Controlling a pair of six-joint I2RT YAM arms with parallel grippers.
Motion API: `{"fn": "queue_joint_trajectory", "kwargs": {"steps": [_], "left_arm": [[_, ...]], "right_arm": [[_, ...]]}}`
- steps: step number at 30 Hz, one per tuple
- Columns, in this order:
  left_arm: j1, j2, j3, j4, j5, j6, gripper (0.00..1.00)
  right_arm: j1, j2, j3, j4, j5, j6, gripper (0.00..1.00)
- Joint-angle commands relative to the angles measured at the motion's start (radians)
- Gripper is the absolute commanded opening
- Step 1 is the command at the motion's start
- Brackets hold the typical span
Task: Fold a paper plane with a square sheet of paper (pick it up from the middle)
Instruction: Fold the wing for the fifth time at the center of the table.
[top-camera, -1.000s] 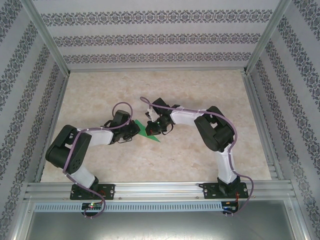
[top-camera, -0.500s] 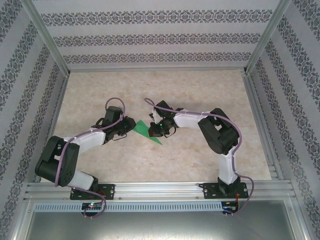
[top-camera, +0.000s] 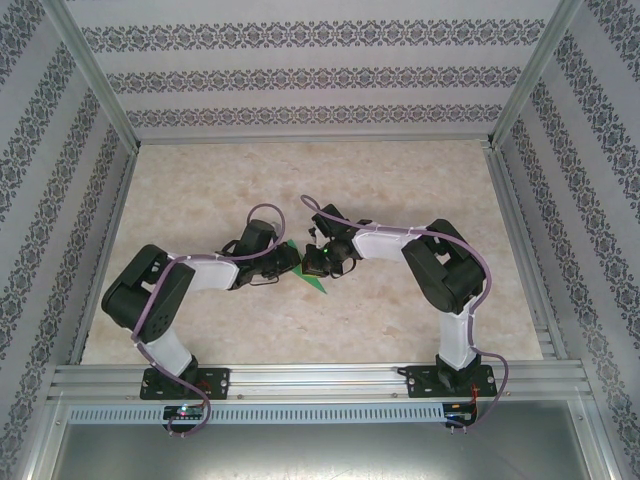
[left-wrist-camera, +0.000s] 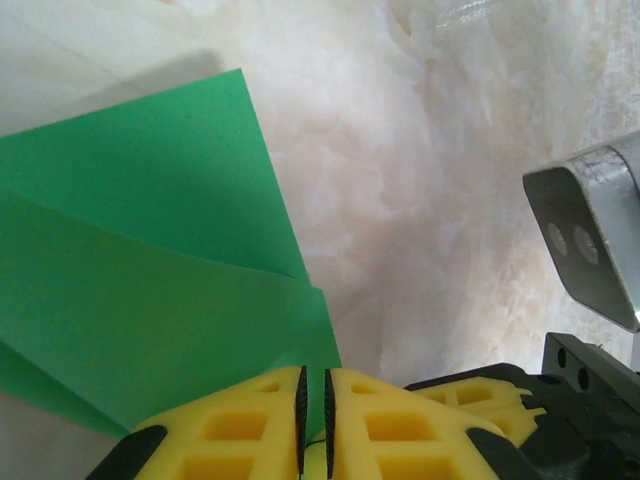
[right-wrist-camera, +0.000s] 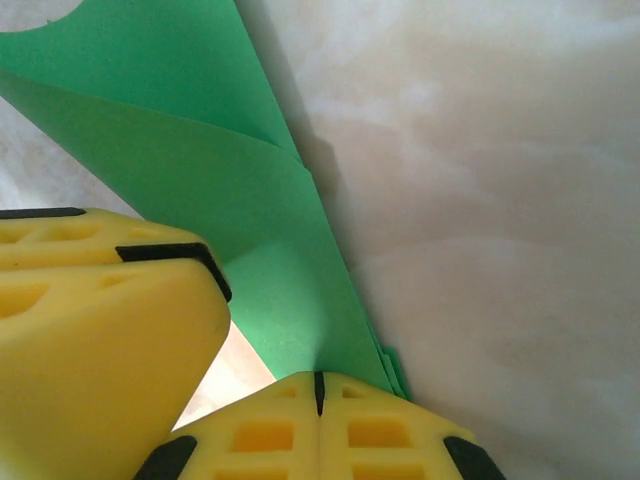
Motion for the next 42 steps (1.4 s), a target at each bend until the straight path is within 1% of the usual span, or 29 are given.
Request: {"fn": "queue_joint_trajectory", "kwargs": {"steps": [1, 6, 9, 15, 19, 22, 26, 29, 32, 37, 39, 42], "left_arm": [[-0.011, 0.015, -0.001, 0.063, -0.055, -0.026, 0.15], [0.003, -0.003, -0.065, 0.054, -0.152, -0.051, 0.13], [0.034, -0.012, -0.109, 0.065, -0.181, -0.061, 0.13], [0.132, -0.053, -0.163, 0.057, -0.188, -0.037, 0.13], [0.203, -0.078, -0.156, 0.018, -0.171, 0.007, 0.13], [0.226, -0.095, -0.136, 0.004, -0.145, 0.037, 0.13], [0.208, -0.146, -0.129, 0.037, -0.09, 0.047, 0.13], [0.167, -0.178, -0.112, 0.036, -0.072, 0.054, 0.13], [0.126, -0.174, -0.097, 0.066, -0.045, 0.042, 0.13], [0.073, -0.094, -0.043, 0.102, -0.006, 0.031, 0.12], [0.065, -0.036, -0.007, 0.101, 0.026, 0.032, 0.11], [0.064, 0.026, 0.015, 0.107, 0.034, 0.027, 0.1]], "right_arm": [[-0.003, 0.044, -0.047, -0.118, 0.123, 0.014, 0.0], [-0.007, 0.049, -0.052, -0.123, 0.125, 0.016, 0.0], [-0.011, 0.053, -0.055, -0.128, 0.127, 0.018, 0.0], [-0.018, 0.053, -0.07, -0.131, 0.128, 0.018, 0.0], [-0.017, 0.055, -0.071, -0.136, 0.125, 0.013, 0.0], [-0.017, 0.056, -0.07, -0.139, 0.126, 0.01, 0.0], [-0.014, 0.057, -0.065, -0.145, 0.126, 0.008, 0.0], [-0.011, 0.063, -0.059, -0.147, 0.124, 0.007, 0.0], [-0.01, 0.068, -0.056, -0.153, 0.123, 0.006, 0.0], [-0.008, 0.077, -0.05, -0.16, 0.123, 0.004, 0.0], [-0.006, 0.08, -0.047, -0.164, 0.123, 0.002, 0.0], [-0.005, 0.083, -0.045, -0.168, 0.129, 0.001, 0.0]]}}
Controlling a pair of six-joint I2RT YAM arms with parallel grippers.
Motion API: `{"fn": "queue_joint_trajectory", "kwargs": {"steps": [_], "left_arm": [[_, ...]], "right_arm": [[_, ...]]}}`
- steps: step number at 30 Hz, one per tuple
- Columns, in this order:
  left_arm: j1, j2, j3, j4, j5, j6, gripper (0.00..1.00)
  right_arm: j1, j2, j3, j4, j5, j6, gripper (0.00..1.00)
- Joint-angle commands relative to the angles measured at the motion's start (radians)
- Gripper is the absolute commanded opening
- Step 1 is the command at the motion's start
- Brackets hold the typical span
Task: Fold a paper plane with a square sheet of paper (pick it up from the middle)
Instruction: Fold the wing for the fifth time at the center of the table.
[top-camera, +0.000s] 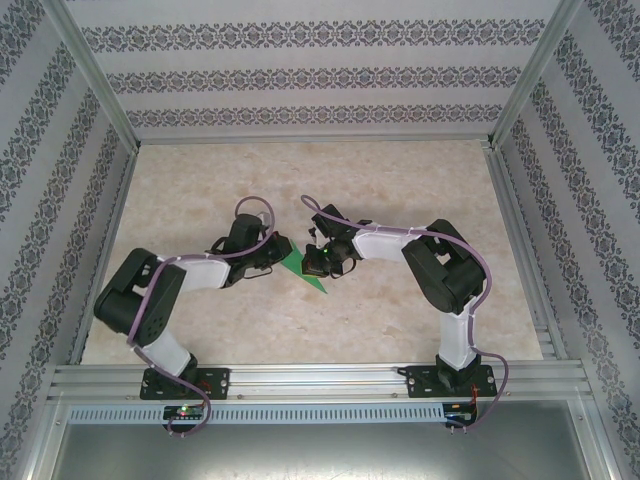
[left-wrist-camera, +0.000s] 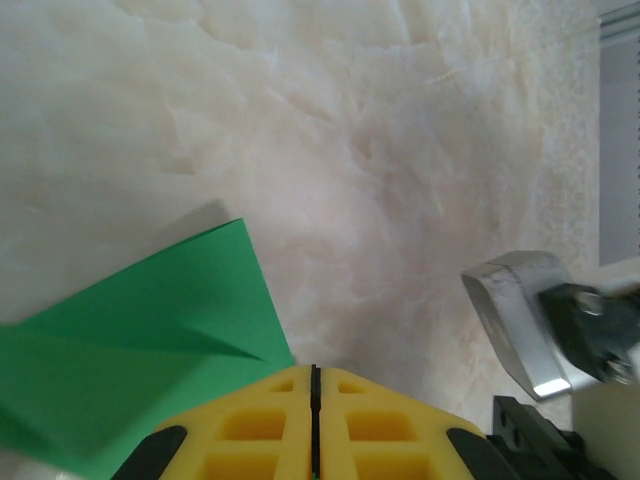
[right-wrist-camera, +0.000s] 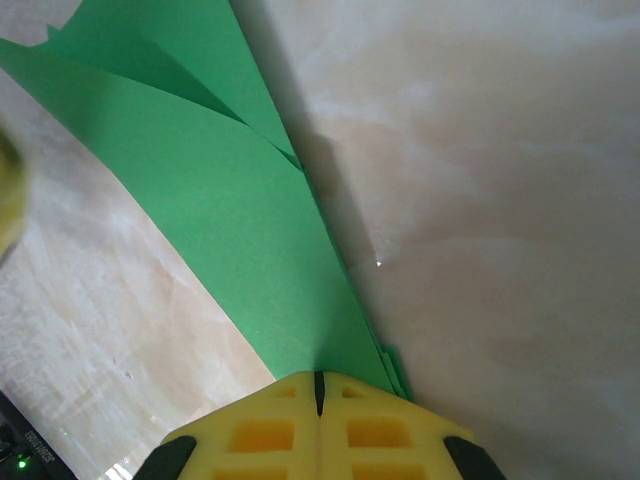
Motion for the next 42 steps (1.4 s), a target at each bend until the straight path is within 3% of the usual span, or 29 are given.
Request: {"fn": "queue_joint_trajectory", "kwargs": {"steps": [1, 19, 24, 29, 34, 42], "left_arm": [[-0.007, 0.047, 0.026, 0.013, 0.016, 0.008, 0.1], [0.132, 0.002, -0.114, -0.032, -0.128, 0.017, 0.09], [0.233, -0.053, -0.104, -0.11, -0.085, 0.069, 0.09], [0.246, -0.093, -0.047, -0.193, -0.037, 0.118, 0.11], [0.197, -0.126, -0.005, -0.227, 0.013, 0.111, 0.13], [-0.007, -0.082, 0.072, -0.232, -0.014, 0.094, 0.13]], "right_arm": [[-0.005, 0.087, -0.044, -0.168, 0.124, -0.002, 0.0], [-0.008, 0.104, -0.048, -0.186, 0.125, -0.006, 0.0], [-0.009, 0.106, -0.062, -0.186, 0.128, -0.009, 0.0], [-0.008, 0.1, -0.054, -0.183, 0.125, -0.018, 0.0], [-0.003, 0.091, -0.035, -0.166, 0.099, -0.026, 0.0], [0.0, 0.104, -0.025, -0.158, 0.085, -0.034, 0.0]]}}
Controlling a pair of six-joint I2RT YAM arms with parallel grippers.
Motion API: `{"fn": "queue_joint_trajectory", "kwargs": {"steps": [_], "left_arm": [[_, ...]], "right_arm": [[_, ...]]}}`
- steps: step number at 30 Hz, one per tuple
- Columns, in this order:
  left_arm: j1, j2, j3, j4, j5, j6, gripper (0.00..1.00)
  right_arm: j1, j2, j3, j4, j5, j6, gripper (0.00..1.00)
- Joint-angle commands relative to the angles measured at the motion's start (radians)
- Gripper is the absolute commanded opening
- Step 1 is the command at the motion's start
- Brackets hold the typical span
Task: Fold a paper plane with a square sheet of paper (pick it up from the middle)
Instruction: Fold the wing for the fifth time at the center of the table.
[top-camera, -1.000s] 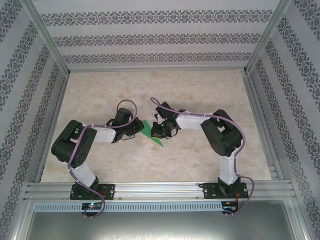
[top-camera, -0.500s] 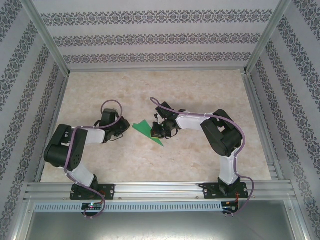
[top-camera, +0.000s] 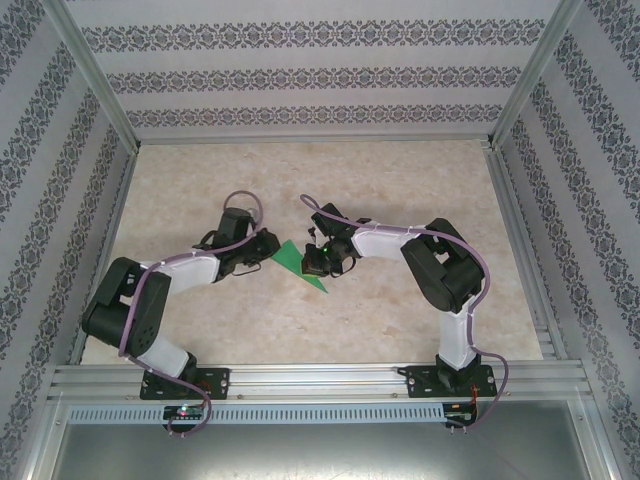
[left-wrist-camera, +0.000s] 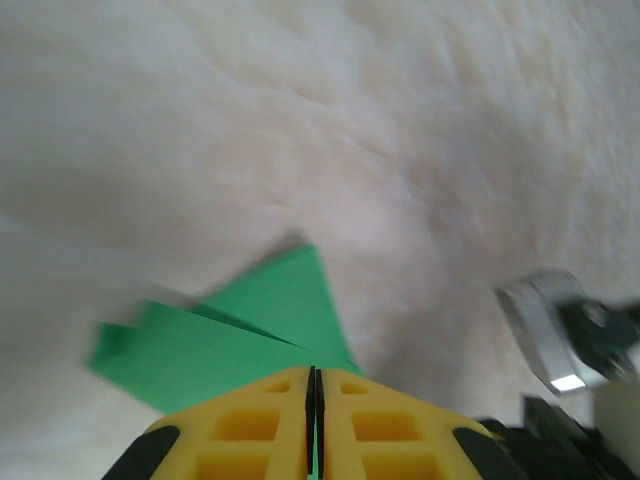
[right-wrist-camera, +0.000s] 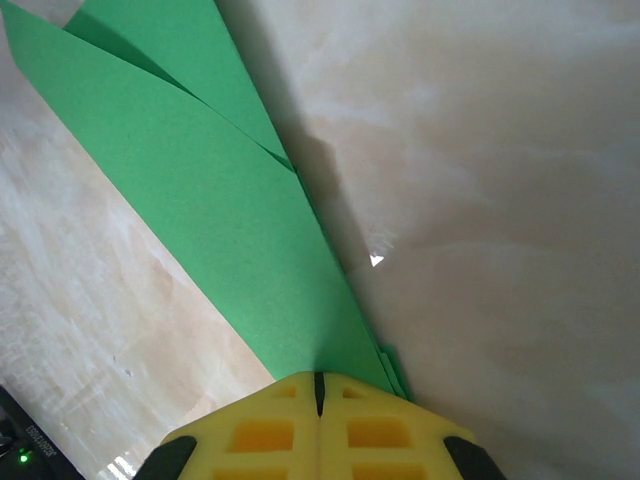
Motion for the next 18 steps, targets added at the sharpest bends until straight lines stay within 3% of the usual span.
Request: {"fn": "queue_joint_trajectory", "kwargs": {"steps": [1, 10, 18], "left_arm": [[-0.065, 0.052, 0.051, -0.023, 0.004, 0.01, 0.13], [-0.085, 0.174, 0.096, -0.05, -0.032, -0.003, 0.09], [-0.084, 0.179, 0.021, -0.01, -0.076, -0.007, 0.05]], "right_arm": [[-0.001, 0.09, -0.046, -0.134, 0.101, -0.022, 0.0], [-0.005, 0.071, -0.049, -0.092, 0.057, -0.074, 0.0], [-0.007, 0.012, -0.002, 0.004, -0.104, -0.198, 0.0]]}}
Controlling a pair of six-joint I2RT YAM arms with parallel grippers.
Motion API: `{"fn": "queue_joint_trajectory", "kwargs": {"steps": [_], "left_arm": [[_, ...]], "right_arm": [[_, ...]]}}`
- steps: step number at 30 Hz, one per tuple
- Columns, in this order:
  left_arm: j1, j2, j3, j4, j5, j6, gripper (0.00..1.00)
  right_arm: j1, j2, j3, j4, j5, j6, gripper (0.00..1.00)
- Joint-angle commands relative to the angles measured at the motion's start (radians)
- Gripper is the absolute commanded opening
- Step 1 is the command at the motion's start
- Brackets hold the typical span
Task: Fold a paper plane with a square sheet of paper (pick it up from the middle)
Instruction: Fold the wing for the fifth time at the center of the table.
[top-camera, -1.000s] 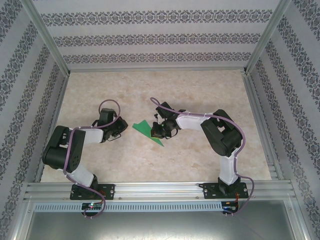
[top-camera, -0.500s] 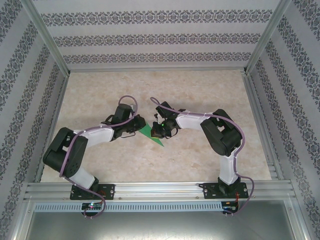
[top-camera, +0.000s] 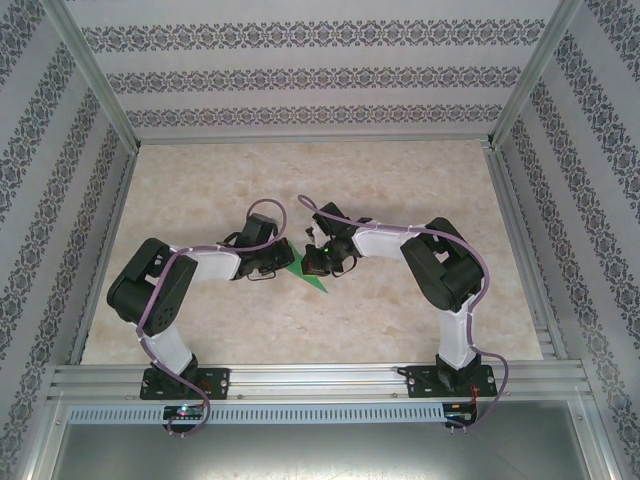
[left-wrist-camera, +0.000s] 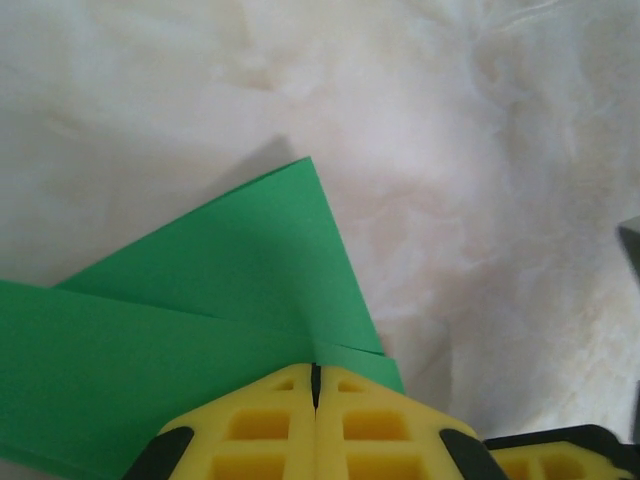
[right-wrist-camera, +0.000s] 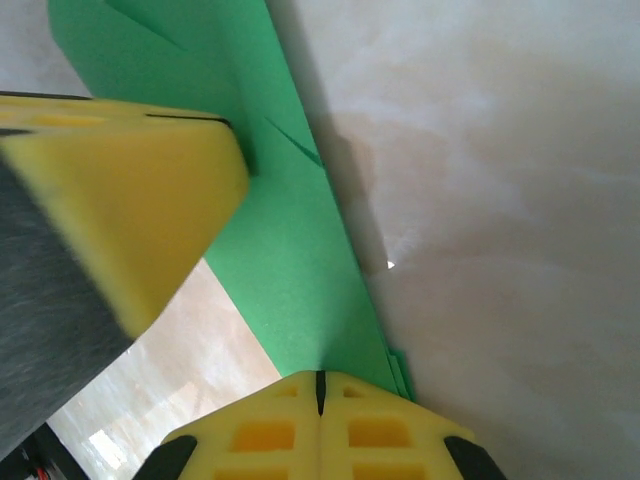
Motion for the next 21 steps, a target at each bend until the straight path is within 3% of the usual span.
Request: {"fn": "queue_joint_trajectory", "kwargs": {"steps": [1, 6, 21], "left_arm": [[-0.002, 0.009, -0.037, 0.009, -0.032, -0.003, 0.05], [-0.001, 0.033, -0.066, 0.058, -0.027, 0.012, 0.03], [0.036, 0.045, -0.067, 0.107, 0.011, 0.065, 0.02]], "right_arm": [[0.0, 0.007, 0.006, -0.01, -0.071, -0.111, 0.0], [-0.002, -0.011, 0.063, -0.019, -0.101, -0.221, 0.0], [-0.043, 0.026, 0.014, -0.029, -0.127, -0.248, 0.0]]}}
